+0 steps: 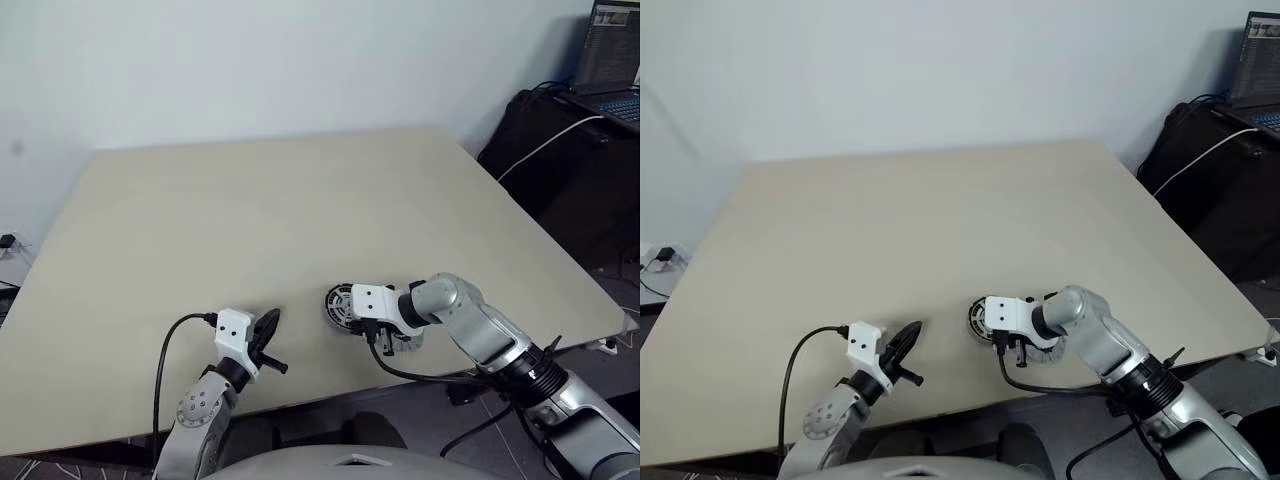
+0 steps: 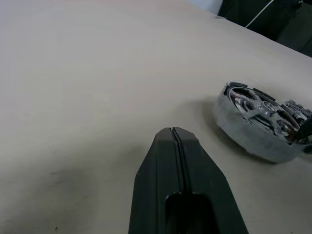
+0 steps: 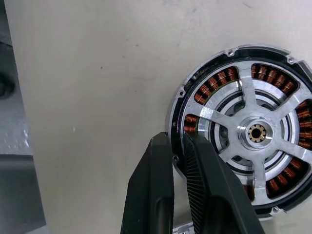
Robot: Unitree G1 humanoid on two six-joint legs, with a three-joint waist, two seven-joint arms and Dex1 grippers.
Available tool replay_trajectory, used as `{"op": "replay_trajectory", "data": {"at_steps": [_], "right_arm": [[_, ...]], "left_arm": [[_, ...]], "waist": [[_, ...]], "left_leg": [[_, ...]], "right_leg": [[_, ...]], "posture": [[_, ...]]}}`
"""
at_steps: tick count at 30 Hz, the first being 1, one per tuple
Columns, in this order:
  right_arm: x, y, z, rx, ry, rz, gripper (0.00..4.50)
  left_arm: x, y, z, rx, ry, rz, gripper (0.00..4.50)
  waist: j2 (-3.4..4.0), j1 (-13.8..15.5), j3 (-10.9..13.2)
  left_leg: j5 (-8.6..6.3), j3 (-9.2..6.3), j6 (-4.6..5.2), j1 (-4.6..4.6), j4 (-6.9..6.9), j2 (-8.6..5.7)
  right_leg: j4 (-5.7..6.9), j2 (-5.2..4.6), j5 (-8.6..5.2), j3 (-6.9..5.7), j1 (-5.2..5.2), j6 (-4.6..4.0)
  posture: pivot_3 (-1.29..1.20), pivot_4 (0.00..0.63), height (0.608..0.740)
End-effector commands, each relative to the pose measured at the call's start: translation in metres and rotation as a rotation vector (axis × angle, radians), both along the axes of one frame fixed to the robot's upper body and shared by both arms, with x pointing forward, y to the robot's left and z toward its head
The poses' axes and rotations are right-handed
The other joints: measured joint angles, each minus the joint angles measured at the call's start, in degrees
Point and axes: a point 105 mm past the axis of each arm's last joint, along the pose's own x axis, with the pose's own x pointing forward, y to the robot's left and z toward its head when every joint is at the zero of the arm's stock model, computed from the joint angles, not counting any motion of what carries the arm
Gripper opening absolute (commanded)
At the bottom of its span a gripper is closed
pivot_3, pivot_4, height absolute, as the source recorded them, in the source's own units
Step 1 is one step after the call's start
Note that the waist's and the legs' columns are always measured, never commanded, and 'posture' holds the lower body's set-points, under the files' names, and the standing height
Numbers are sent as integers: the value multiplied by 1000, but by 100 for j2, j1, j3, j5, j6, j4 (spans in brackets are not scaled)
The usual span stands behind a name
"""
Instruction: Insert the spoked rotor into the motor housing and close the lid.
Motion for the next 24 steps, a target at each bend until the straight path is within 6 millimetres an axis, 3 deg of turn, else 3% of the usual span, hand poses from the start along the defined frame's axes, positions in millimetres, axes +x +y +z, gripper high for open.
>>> {"op": "replay_trajectory", "data": {"at_steps": [1,8,24], "right_arm": [[19,9,18,11,-133,38,95],[23,20,19,15,-150,79,95],[8,40,18,61,-108,149,95]], "left_arm": [[5,-1,13,-21,-54,9,0],[3,-1,13,-25,-51,15,0],[1,0,12,-25,-47,15,0]], "waist": [[0,-7,0],[2,-1,2],[2,-4,2]], "left_leg": [[1,1,-1,0,0,-1],[2,-1,-2,-1,0,-2],[2,-2,-3,-1,0,-2]], "right_leg": [[0,0,1,0,0,1],[1,3,1,-1,-1,1],[1,2,1,-1,-1,1]], "posture": [[0,0,740],[0,0,740],[0,0,740]]}}
